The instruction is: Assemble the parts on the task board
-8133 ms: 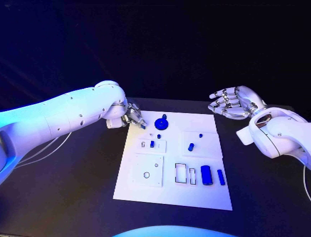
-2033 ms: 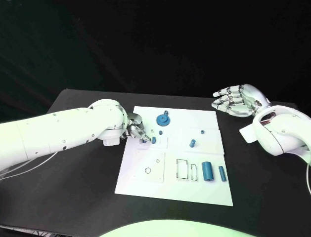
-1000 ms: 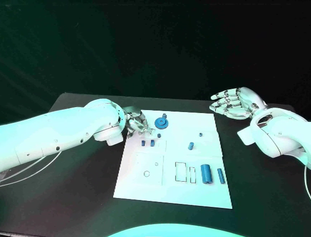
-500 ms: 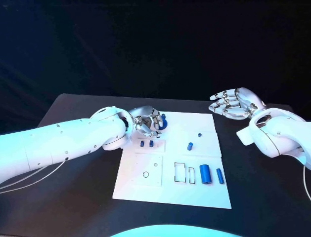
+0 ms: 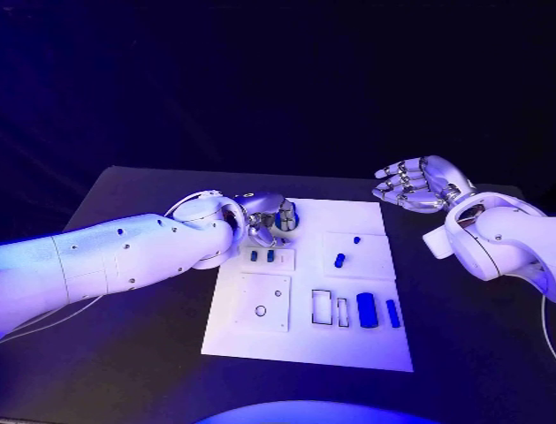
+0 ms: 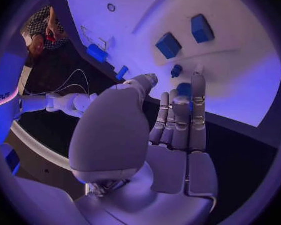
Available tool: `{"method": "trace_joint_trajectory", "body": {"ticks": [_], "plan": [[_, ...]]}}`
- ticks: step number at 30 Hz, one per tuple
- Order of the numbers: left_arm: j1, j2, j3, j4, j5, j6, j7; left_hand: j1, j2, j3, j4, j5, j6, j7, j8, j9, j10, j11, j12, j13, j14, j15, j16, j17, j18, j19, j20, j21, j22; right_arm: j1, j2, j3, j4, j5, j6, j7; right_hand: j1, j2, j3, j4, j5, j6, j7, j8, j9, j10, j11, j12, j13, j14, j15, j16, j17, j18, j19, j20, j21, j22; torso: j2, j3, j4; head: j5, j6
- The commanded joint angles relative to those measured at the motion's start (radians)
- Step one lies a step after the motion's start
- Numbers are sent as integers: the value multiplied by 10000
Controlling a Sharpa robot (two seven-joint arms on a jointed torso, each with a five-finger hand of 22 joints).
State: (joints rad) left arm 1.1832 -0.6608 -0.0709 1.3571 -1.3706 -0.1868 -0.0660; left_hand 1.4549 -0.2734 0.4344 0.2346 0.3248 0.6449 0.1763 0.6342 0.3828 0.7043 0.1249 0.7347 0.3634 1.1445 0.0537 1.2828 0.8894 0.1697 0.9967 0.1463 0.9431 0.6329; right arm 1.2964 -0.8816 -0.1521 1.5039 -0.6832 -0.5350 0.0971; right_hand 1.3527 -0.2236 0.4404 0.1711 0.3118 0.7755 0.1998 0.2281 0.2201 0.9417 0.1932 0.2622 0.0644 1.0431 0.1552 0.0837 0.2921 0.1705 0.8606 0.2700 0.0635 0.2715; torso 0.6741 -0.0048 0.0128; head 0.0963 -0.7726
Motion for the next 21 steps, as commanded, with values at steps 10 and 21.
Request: {"method": "trace_joint_trajectory", "body": {"ticks": [10, 21], "plan": [[-6, 225, 3, -234, -914, 1112, -632, 194, -15, 155, -53, -37, 742, -159, -403, -516, 611, -108, -163, -519, 547, -76, 669, 433, 149, 114, -49, 412, 261, -6, 1, 2, 28, -57, 135, 47, -104, -23, -47, -13, 43, -45, 675, -34, -12, 5, 79, -57, -13, -17, 7, -37, -8, 122, -50, 14, -10, -10, -10, 9, 1, -17, -30], [-5, 358, 1, -447, -962, 1175, -609, 326, 72, 571, -197, -15, 1179, -169, -722, -808, 1113, -199, -387, -907, 880, -160, 1025, 666, 42, 449, -100, 1042, 1006, -6, -1, 2, 36, -58, 130, 39, -104, -23, -47, -13, 43, -45, 675, -34, -12, 5, 79, -57, -13, -17, 7, -37, -8, 122, -50, 14, -10, -10, -13, -1, 11, -41, -16]]}}
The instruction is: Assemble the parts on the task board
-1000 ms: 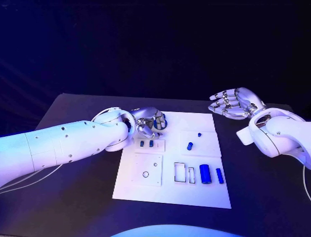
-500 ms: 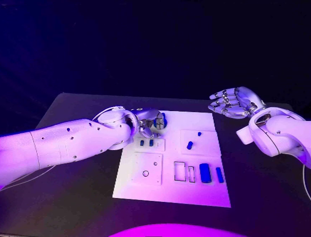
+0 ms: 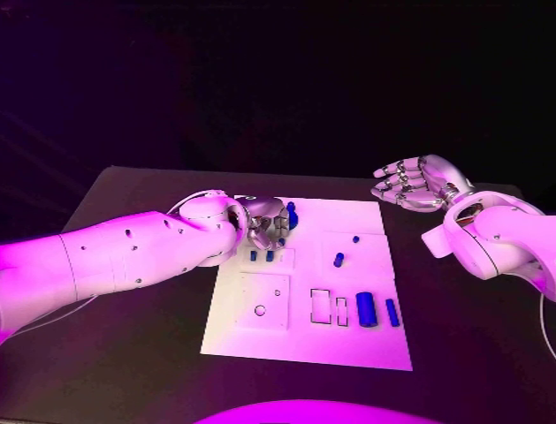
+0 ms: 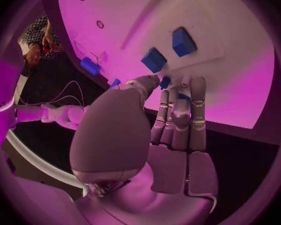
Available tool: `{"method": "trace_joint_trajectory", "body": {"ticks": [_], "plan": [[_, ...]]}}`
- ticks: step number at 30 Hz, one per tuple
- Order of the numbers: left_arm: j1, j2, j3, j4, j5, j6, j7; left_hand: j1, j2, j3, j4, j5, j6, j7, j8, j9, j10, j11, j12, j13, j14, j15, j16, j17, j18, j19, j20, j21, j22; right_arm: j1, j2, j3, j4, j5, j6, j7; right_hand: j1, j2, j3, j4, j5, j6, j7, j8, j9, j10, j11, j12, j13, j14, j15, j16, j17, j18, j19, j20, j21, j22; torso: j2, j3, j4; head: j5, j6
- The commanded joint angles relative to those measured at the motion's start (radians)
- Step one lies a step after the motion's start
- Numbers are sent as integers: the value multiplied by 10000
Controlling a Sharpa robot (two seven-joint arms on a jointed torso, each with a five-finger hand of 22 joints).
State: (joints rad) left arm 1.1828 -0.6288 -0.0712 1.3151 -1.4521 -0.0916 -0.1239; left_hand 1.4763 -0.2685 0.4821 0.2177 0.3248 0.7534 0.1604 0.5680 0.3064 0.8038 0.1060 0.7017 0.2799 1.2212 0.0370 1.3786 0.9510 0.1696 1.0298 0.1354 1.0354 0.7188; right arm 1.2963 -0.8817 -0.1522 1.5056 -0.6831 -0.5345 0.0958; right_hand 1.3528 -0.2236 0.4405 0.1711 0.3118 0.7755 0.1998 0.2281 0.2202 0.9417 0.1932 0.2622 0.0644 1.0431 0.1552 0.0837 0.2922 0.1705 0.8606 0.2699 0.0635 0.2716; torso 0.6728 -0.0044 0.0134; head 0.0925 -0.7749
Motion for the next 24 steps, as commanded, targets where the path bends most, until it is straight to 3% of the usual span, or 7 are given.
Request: {"method": "trace_joint_trajectory", "body": {"ticks": [1, 15, 24], "plan": [[-1, 44, 4, -38, -144, 207, -15, 109, 18, 123, -41, -16, 123, -13, -84, -61, 150, -15, -84, -102, 124, 2, 79, 42, 42, 116, 4, 139, 163, -5, 0, 2, 19, -59, 126, 50, -95, -7, -52, -32, 52, -42, 676, -34, -22, 4, 81, -69, -11, -14, 9, -49, -44, 124, -56, 19, -9, -60, 1, -6, 5, -6, 5], [-4, 218, -1, -244, 48, 192, 117, -11, 103, 576, -247, -63, 596, -58, -556, -267, 776, -92, -681, -609, 236, -69, 212, -76, 16, 119, -52, 424, 460, -5, 18, 2, 21, -63, 154, 28, -95, -7, -52, -32, 52, -42, 676, -34, -22, 4, 81, -69, -11, -14, 9, -49, -44, 124, -56, 19, -9, -60, 6, -12, 0, 5, -17], [-4, 260, -5, -258, 138, 241, 131, -126, 37, 624, -327, -77, 553, -43, -842, -353, 842, -55, -1021, -807, 246, -45, 244, -159, 5, 110, -39, 483, 530, -4, 15, 3, 31, -63, 159, 22, -95, -7, -52, -32, 52, -42, 676, -34, -22, 4, 81, -69, -11, -14, 9, -49, -44, 124, -56, 19, -9, -60, 3, -6, 4, -2, -38]]}}
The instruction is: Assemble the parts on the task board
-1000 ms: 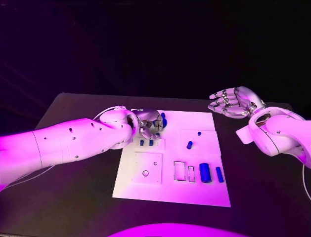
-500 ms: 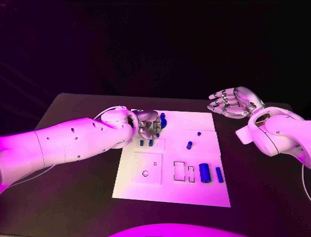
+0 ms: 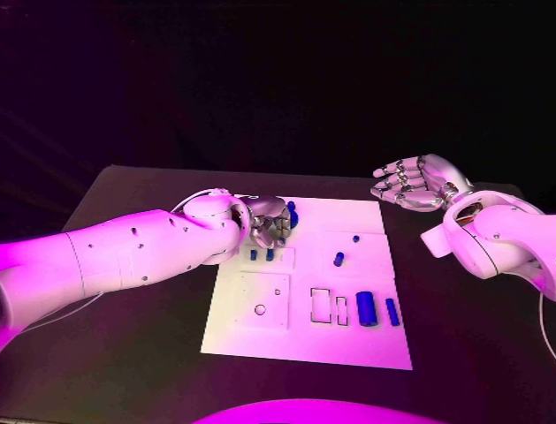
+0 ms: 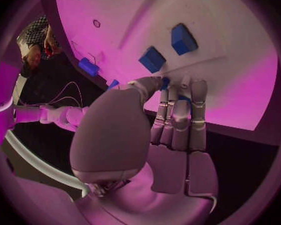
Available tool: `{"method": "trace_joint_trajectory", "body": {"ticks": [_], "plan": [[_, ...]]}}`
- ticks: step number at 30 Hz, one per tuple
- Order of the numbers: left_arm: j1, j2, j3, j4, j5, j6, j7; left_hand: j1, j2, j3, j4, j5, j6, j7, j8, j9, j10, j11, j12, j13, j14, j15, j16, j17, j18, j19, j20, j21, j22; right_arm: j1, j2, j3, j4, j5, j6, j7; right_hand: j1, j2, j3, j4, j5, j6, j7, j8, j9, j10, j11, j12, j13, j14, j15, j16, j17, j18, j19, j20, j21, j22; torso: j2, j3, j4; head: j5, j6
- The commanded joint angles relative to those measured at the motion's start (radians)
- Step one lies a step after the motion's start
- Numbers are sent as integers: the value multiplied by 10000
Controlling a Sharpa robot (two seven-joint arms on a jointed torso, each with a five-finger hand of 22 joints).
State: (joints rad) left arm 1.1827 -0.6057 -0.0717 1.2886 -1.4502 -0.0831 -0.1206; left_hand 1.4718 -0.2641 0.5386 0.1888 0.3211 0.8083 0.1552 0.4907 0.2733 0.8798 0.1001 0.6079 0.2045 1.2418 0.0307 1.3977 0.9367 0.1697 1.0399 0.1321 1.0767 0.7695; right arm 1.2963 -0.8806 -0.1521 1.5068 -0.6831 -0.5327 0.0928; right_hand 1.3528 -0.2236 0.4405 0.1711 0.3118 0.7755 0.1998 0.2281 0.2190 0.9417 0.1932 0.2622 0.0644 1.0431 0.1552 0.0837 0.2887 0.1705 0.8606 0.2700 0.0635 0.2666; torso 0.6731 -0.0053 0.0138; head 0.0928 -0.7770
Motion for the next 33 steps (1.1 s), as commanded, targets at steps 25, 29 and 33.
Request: {"method": "trace_joint_trajectory", "body": {"ticks": [25, 29, 33], "plan": [[-3, 86, -2, -129, 225, 150, -100, 236, 636, 518, -917, -77, 920, -53, -309, 68, 1124, -163, -629, -305, 914, -161, 474, 758, -255, 1009, -117, 1250, 1535, -4, 14, 3, 16, -59, 139, 63, -93, 6, -60, -47, 54, -35, 675, -32, -19, 11, 80, -77, -8, -3, 9, -57, -45, 126, -55, 22, -5, -61, -14, 1, 2, -24, -41], [-4, 68, -1, -103, 313, -5, 15, 233, 633, 522, -929, -79, 926, -50, -316, 68, 1129, -161, -634, -305, 913, -161, 472, 747, -259, 1019, -118, 1263, 1553, -4, 17, 3, 14, -50, 145, 68, -111, 22, -67, -38, 51, -28, 675, -28, -22, 19, 79, -79, -7, 6, 8, -58, -61, 128, -50, 23, -2, -84, -11, 2, 3, -18, -22], [-7, -23, 32, 22, 455, -168, 117, 184, 617, 517, -937, -85, 956, -42, -328, 72, 1152, -155, -649, -304, 926, -157, 472, 744, -266, 1032, -115, 1287, 1581, -4, 20, 3, 13, -47, 153, 70, -124, 31, -71, -30, 47, -25, 674, -27, -24, 22, 80, -80, -7, 10, 8, -59, -69, 128, -48, 23, -1, -96, -14, -6, 1, -10, 5]]}}
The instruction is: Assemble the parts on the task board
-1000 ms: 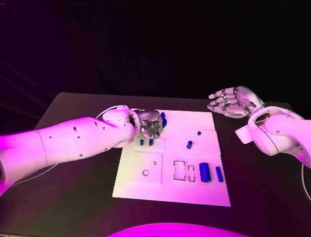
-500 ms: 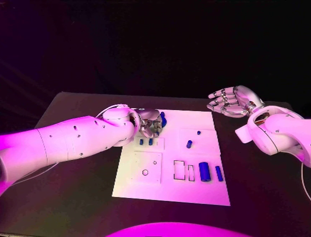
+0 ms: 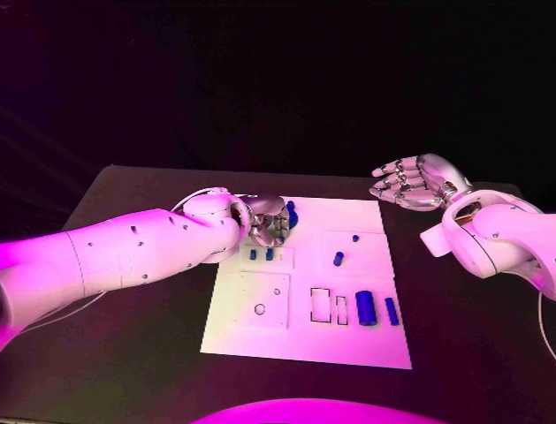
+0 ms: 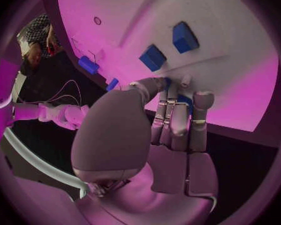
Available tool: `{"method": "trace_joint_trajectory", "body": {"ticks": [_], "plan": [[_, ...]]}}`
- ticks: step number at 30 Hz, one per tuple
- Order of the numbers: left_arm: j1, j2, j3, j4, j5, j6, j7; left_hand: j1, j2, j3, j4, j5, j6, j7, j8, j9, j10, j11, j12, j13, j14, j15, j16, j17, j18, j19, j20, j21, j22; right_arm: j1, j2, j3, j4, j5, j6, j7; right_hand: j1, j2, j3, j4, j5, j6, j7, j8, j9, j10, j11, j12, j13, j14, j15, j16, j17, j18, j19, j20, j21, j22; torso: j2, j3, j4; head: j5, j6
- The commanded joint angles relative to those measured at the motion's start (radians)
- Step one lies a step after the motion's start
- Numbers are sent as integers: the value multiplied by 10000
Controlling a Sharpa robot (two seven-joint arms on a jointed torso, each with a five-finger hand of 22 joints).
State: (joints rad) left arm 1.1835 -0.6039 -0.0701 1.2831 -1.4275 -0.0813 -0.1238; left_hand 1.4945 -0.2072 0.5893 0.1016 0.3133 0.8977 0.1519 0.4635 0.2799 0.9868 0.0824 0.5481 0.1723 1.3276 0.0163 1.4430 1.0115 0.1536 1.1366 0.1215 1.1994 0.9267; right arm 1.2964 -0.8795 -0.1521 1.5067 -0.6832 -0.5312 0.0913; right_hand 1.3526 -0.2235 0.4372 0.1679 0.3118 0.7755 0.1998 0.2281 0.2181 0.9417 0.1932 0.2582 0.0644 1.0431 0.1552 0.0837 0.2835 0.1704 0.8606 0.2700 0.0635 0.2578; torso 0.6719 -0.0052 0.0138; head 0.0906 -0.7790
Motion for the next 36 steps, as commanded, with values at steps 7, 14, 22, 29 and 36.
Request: {"method": "trace_joint_trajectory", "body": {"ticks": [7, 14, 22, 29, 36], "plan": [[-14, -440, 223, 531, 1047, -398, 332, -143, 22, -2, -63, -8, 105, -7, -83, 13, 108, 26, -87, 15, 71, -5, 9, -51, -106, 61, -3, 74, 17, -5, 9, 2, 7, -46, 142, 91, -123, 29, -39, 3, 47, -25, 674, -27, -14, 22, 80, -40, -7, 10, 8, -59, -16, 128, -48, 23, -1, -9, -7, 6, 4, 20, 38], [-6, -932, 428, 911, 2092, -521, 461, -193, 5, 38, -112, 18, 113, 2, -153, 9, 101, 38, -170, -2, -19, 1, -61, -270, -81, -39, 0, 15, -85, -5, -13, 2, 8, -46, 140, 86, -123, 29, -39, 3, 47, -25, 674, -27, -14, 22, 80, -40, -7, 10, 8, -59, -16, 128, -48, 23, -1, -9, -16, 5, 28, 4, 39], [-3, -1265, 482, 995, 2302, -213, 394, -237, -27, 25, -120, 10, 129, 3, -171, 11, 114, 41, -192, -5, -23, 7, -67, -286, -81, -50, 3, 14, -85, -5, -40, 2, 19, -45, 148, 81, -131, 39, -43, 5, 46, -22, 673, -26, -18, 26, 78, -43, -7, 15, 8, -62, -32, 129, -45, 24, 1, -30, 4, 4, 3, 34, 44], [-3, -1348, 485, 871, 2022, 173, 222, -280, -54, 6, -126, -5, 149, 0, -186, 15, 132, 41, -212, -7, -55, 10, -89, -365, -72, -92, 7, -13, -128, -5, -64, 2, 29, -51, 147, 68, -131, 40, -47, 1, 45, -21, 672, -26, -21, 26, 77, -46, -7, 17, 8, -65, -42, 129, -42, 24, 1, -45, 9, 6, 1, 39, 32], [-4, -1271, 484, 765, 1836, 341, 101, -294, -60, 0, -137, -14, 174, -10, -192, 20, 153, 32, -224, -7, -60, 7, -94, -372, -73, -100, 11, -14, -125, -5, -63, 2, 37, -54, 150, 65, -131, 40, -47, 1, 45, -21, 672, -26, -21, 26, 77, -46, -7, 17, 8, -65, -42, 129, -42, 24, 1, -45, 11, 6, -15, 61, 20]]}}
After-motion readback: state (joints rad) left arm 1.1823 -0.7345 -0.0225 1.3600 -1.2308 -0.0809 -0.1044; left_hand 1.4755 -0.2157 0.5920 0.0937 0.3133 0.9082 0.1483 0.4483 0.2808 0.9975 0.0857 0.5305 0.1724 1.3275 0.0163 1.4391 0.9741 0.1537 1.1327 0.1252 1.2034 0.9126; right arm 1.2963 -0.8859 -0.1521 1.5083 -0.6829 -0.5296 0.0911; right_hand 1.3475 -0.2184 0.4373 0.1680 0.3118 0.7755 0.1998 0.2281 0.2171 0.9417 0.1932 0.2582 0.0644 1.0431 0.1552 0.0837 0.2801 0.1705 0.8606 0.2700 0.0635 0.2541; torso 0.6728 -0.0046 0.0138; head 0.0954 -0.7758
